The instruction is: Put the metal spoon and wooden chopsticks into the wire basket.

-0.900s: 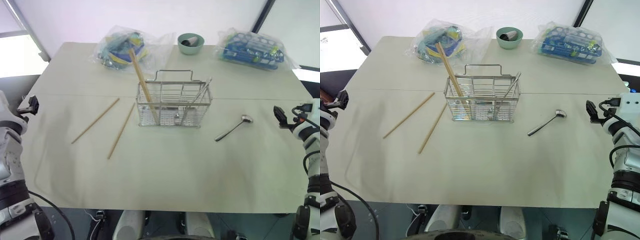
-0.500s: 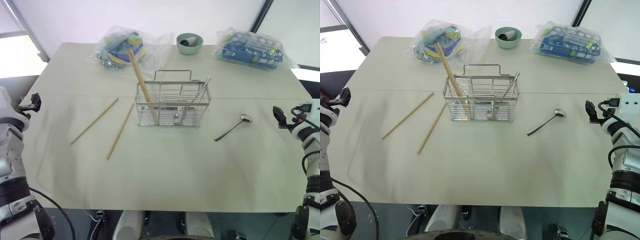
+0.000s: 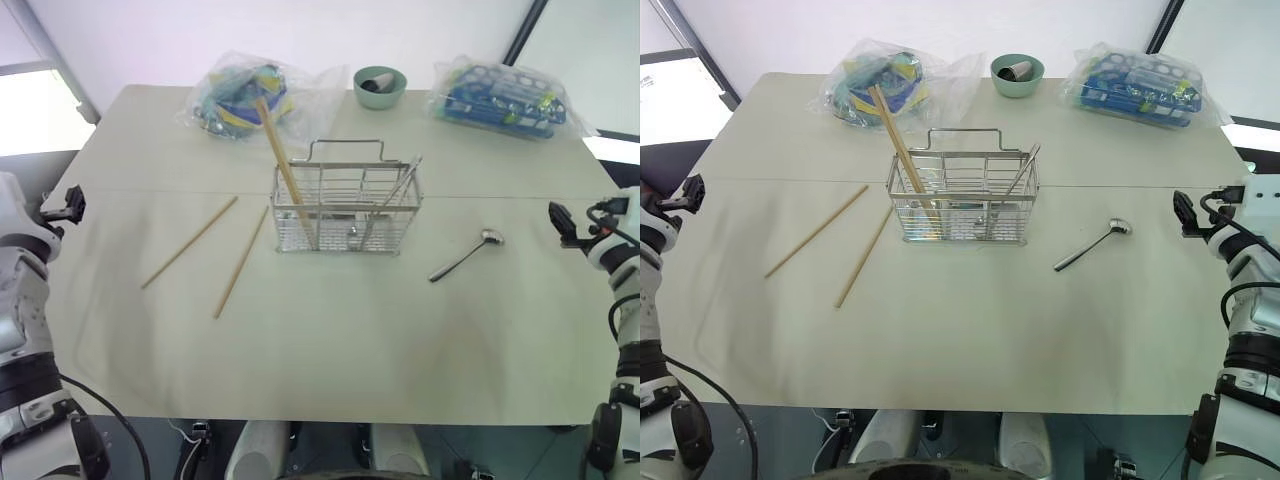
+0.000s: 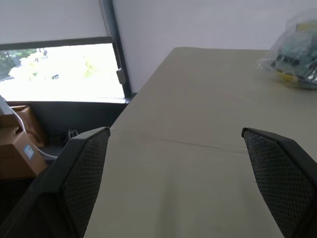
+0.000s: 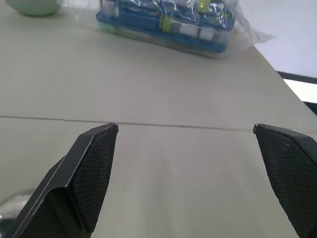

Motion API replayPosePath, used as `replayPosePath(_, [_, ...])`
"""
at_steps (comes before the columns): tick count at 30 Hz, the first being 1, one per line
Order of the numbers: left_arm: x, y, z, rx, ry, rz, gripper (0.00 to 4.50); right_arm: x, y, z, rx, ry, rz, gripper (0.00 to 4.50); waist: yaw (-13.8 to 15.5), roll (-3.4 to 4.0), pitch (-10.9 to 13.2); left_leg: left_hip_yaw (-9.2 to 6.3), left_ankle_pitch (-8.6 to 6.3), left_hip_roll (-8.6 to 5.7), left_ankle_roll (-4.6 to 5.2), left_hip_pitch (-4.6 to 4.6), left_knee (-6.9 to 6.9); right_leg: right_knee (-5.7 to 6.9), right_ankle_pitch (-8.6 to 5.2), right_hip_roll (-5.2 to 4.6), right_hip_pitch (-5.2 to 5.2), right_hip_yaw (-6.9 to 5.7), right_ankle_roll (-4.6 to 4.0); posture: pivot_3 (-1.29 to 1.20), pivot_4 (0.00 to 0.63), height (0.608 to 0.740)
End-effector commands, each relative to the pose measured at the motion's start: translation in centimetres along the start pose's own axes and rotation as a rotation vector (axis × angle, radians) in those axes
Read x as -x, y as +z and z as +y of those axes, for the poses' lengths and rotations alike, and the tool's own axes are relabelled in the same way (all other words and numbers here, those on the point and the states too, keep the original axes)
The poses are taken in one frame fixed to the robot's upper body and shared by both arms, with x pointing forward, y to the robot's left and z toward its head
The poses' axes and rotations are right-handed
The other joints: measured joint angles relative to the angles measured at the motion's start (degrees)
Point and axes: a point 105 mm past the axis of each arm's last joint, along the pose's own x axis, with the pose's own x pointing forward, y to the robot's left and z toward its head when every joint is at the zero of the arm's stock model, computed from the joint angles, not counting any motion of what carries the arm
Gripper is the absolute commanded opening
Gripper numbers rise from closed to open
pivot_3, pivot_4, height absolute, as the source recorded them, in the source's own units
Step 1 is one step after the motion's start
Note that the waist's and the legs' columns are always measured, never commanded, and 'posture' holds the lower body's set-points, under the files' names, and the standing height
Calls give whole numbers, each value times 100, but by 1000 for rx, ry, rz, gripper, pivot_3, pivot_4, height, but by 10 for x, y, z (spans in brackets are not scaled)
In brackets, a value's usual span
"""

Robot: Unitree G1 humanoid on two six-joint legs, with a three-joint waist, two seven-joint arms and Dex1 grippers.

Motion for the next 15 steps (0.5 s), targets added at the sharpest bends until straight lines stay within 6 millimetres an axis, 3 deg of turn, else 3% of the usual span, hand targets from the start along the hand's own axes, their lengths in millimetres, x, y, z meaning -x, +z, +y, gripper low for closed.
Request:
replayPosePath(1, [1, 48, -26, 21, -152, -146, 4476, -6, 38, -7, 95, 21, -76, 4500, 6, 0, 0, 0, 0, 0, 0, 0, 0, 0, 0, -1, 0, 0, 0, 0, 150, 697])
replayPosePath(5, [13, 68, -72, 62, -424, -159, 4476, -14, 65, 3, 228, 152, -100, 4500, -14, 1, 1, 1, 0, -1, 0, -2, 1, -1, 0, -1, 1, -1, 0, 0, 150, 697])
replayPosePath(9, [44, 77, -119, 64, -775, -122, 4476, -21, 93, 26, 449, 349, -108, 4500, -109, 6, 4, 3, 0, 0, 0, -1, -1, -1, 0, 0, 0, -1, 0, 0, 150, 697])
replayPosePath(12, [75, 86, -145, 68, -1019, -87, 4476, -23, 104, 50, 635, 530, -84, 4500, -183, 11, 8, 3, 0, 1, -1, -1, -3, -2, -1, 1, -1, 0, -1, 0, 150, 697])
replayPosePath(15, [113, 88, -170, 34, -1276, -22, 4476, -19, 101, 73, 822, 740, -16, 4500, -249, 20, 13, 4, 1, 3, -3, -1, -10, -2, -1, 2, -5, 1, -1, 0, 150, 697])
